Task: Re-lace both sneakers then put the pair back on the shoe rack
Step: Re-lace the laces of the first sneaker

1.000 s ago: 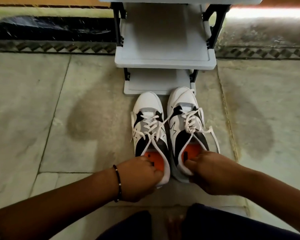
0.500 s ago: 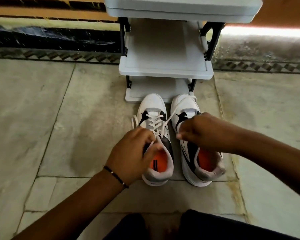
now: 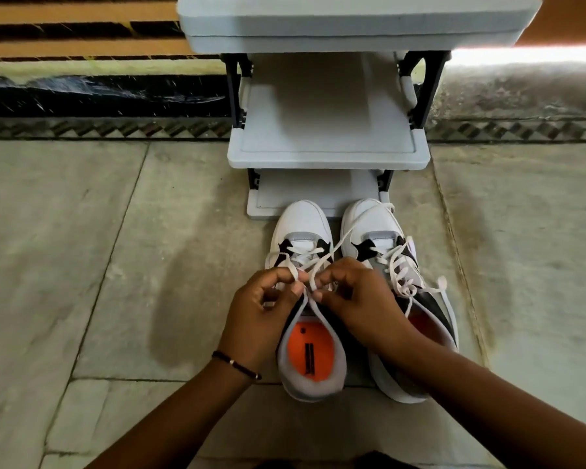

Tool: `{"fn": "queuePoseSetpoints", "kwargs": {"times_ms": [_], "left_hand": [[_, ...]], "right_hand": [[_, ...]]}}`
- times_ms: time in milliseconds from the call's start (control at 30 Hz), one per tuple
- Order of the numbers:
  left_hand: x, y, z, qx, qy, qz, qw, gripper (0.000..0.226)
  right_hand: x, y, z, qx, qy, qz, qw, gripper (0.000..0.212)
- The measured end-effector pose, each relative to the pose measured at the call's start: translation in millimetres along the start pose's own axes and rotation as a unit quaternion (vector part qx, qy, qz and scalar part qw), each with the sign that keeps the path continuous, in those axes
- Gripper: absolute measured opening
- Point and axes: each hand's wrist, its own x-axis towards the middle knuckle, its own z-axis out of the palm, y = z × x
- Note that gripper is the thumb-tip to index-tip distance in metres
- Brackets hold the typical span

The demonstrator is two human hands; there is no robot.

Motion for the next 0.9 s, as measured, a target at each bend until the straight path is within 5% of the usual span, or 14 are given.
{"fn": "queuePoseSetpoints", "kwargs": {"times_ms": [200, 333, 433, 600, 733, 900], "left_hand": [[4.7, 14.0, -7.3, 0.132, -0.067, 0.147, 0.978, 0.033], [10.8, 18.7, -17.7, 0.241, -0.099, 0.136, 0.956, 0.044], [11.9, 15.8, -25.6, 0.303, -0.087, 0.134, 0.939, 0.043], [6.9, 19.2, -25.8, 0.135, -0.144, 0.001, 0.98, 0.021], [6.4, 28.2, -19.8, 0.129, -0.248, -0.037, 0.959, 0.027], [8.8, 26.5, -19.6, 0.336, -0.148, 0.082, 0.926, 0.013]], "right_hand": [[3.4, -9.1, 8.8, 0.008, -0.058, -0.128, 0.99, 0.012], [1.9, -10.6, 9.6, 0.103, -0.08, -0.09, 0.987, 0.027], [0.1, -9.0, 3.9, 0.159, -0.062, -0.046, 0.984, 0.02], [-3.3, -6.6, -8.4, 0.237, -0.042, 0.016, 0.97, 0.016], [-5.8, -10.8, -12.2, 0.231, -0.043, 0.011, 0.972, 0.02], [-8.6, -14.6, -16.1, 0.155, -0.042, -0.02, 0.987, 0.012]]}}
